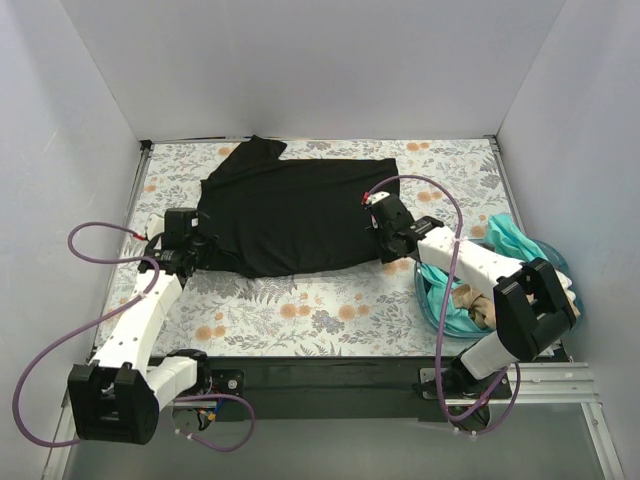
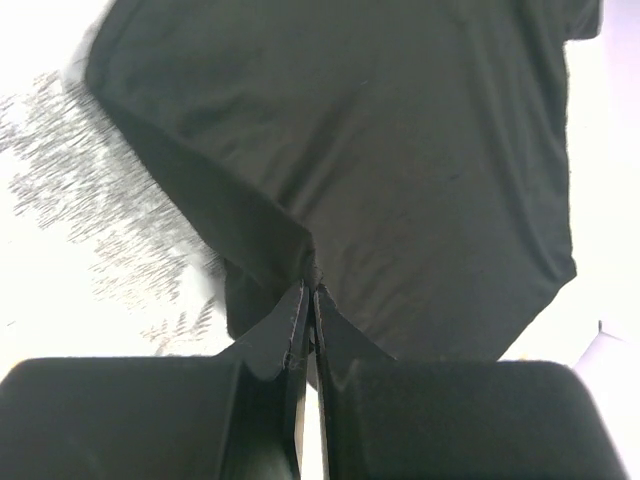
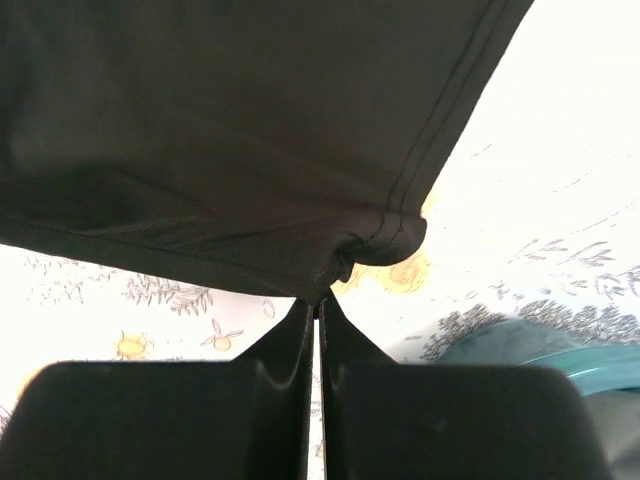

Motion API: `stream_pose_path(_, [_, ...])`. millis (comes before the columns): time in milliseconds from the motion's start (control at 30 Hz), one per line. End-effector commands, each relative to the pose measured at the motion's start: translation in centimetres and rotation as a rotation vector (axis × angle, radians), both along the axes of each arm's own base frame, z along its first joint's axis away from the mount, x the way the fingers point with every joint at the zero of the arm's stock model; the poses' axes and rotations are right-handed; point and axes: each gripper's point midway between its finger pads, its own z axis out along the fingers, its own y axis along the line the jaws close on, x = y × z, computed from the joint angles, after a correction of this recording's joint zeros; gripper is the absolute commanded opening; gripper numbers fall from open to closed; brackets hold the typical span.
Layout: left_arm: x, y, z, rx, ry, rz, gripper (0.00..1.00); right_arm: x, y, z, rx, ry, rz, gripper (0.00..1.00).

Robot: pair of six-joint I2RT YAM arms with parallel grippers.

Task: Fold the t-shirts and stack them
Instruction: Fold the tshirt

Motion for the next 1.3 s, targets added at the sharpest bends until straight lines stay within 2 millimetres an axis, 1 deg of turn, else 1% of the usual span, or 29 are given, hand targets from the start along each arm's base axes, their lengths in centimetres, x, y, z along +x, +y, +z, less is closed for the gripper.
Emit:
stream_pose_path(0, [2.4,0.1,2.7,0.019,-0.073,-0.006,0.00,2.5,0.2,2.0,0.008,-0.062,-0.021,0.01])
stream_pose_path(33, [2.9,0.2,2.3,0.025,-0.056,-0.004,0.00,2.9,0.0,2.1,0.010,-0.065,-0.026,0.01])
stream_pose_path(100, [3.9,0.2,3.1,0.029,-0.068,0.000,0.00,3.6,0.1,2.8,0.021,-0.078,-0.031,0.01])
stream_pose_path(133, [4.3,0.2,2.9,0.031,-0.059,0.003,0.00,4.0,0.0,2.7,0.020,-0.074,-0.035,0.01])
stream_pose_path(200, [5.4,0.2,3.7,0.031,-0.088,0.005,0.00,4.6,0.3,2.9,0.032,-0.075,-0.032,0.01])
stream_pose_path(267, [6.4,0.1,3.8,0.034,-0.101,0.002,0.00,5.1,0.2,3.0,0.035,-0.073,-0.035,0.01])
stream_pose_path(333, [7.4,0.1,4.8,0.038,-0.132,0.000,0.00,5.9,0.3,3.3,0.043,-0.080,-0.039,0.01])
stream_pose_path(400, [8.2,0.2,4.7,0.045,-0.127,0.005,0.00,6.4,0.2,3.4,0.041,-0.080,-0.040,0.01])
stream_pose_path(433, [8.8,0.2,5.4,0.049,-0.140,0.004,0.00,6.9,0.0,3.5,0.041,-0.084,-0.048,0.01])
stream_pose_path(467, [9.1,0.4,5.5,0.058,-0.142,0.015,0.00,7.2,0.0,3.5,0.042,-0.083,-0.050,0.01])
stream_pose_path(500, [9.5,0.5,5.1,0.064,-0.128,0.020,0.00,7.4,0.0,3.3,0.041,-0.077,-0.051,0.01])
stream_pose_path(567, [10.4,0.6,5.9,0.072,-0.149,0.024,0.00,8.2,-0.1,3.5,0.058,-0.075,-0.056,0.01])
stream_pose_path(600, [10.8,0.9,5.6,0.083,-0.141,0.034,0.00,8.4,0.0,3.3,0.060,-0.071,-0.056,0.01])
stream_pose_path(667, [11.7,1.2,6.2,0.096,-0.158,0.042,0.00,9.2,-0.1,3.5,0.066,-0.073,-0.061,0.01])
stream_pose_path(700, [12.1,1.6,5.9,0.109,-0.149,0.056,0.00,9.4,0.0,3.2,0.063,-0.066,-0.061,0.01])
stream_pose_path(733, [12.5,1.7,5.8,0.121,-0.152,0.054,0.00,9.9,0.0,3.4,0.075,-0.068,-0.061,0.01])
stream_pose_path(767, [13.0,1.9,6.1,0.125,-0.161,0.055,0.00,10.1,0.0,3.4,0.076,-0.066,-0.055,0.01])
stream_pose_path(800, [13.3,2.0,5.9,0.131,-0.160,0.054,0.00,10.4,0.0,2.9,0.076,-0.056,-0.058,0.01])
stream_pose_path(867, [14.5,2.1,5.4,0.141,-0.159,0.041,0.00,11.1,0.0,3.1,0.079,-0.060,-0.055,0.01])
stream_pose_path(933, [15.8,2.2,5.2,0.154,-0.177,0.016,0.00,11.9,-0.2,2.3,0.070,-0.046,-0.063,0.01])
stream_pose_path(967, [16.2,2.2,5.1,0.159,-0.181,0.007,0.00,12.2,-0.3,2.6,0.075,-0.054,-0.066,0.01])
stream_pose_path(1000, [16.8,2.3,5.2,0.163,-0.190,0.005,0.00,12.5,-0.6,2.1,0.071,-0.045,-0.073,0.01])
stream_pose_path(1033, [17.6,2.0,4.7,0.166,-0.194,-0.013,0.00,12.6,-0.6,1.9,0.073,-0.038,-0.073,0.01])
stream_pose_path(1067, [18.0,2.1,4.7,0.174,-0.199,-0.024,0.00,13.1,-0.6,2.1,0.077,-0.044,-0.078,0.01])
stream_pose_path(1133, [19.2,1.9,5.1,0.195,-0.218,-0.053,0.00,13.5,-0.9,1.5,0.079,-0.034,-0.087,0.01])
stream_pose_path(1167, [19.8,1.9,4.2,0.204,-0.202,-0.066,0.00,13.6,-1.0,1.2,0.078,-0.027,-0.090,0.01])
stream_pose_path(1200, [20.5,1.9,4.6,0.218,-0.210,-0.077,0.00,13.9,-1.1,1.3,0.078,-0.030,-0.092,0.01])
stream_pose_path(1233, [20.9,1.8,4.4,0.219,-0.208,-0.090,0.00,14.0,-1.2,1.2,0.078,-0.027,-0.092,0.01])
stream_pose_path(1267, [21.4,1.7,3.3,0.224,-0.189,-0.102,0.00,14.2,-1.3,0.8,0.076,-0.020,-0.098,0.01])
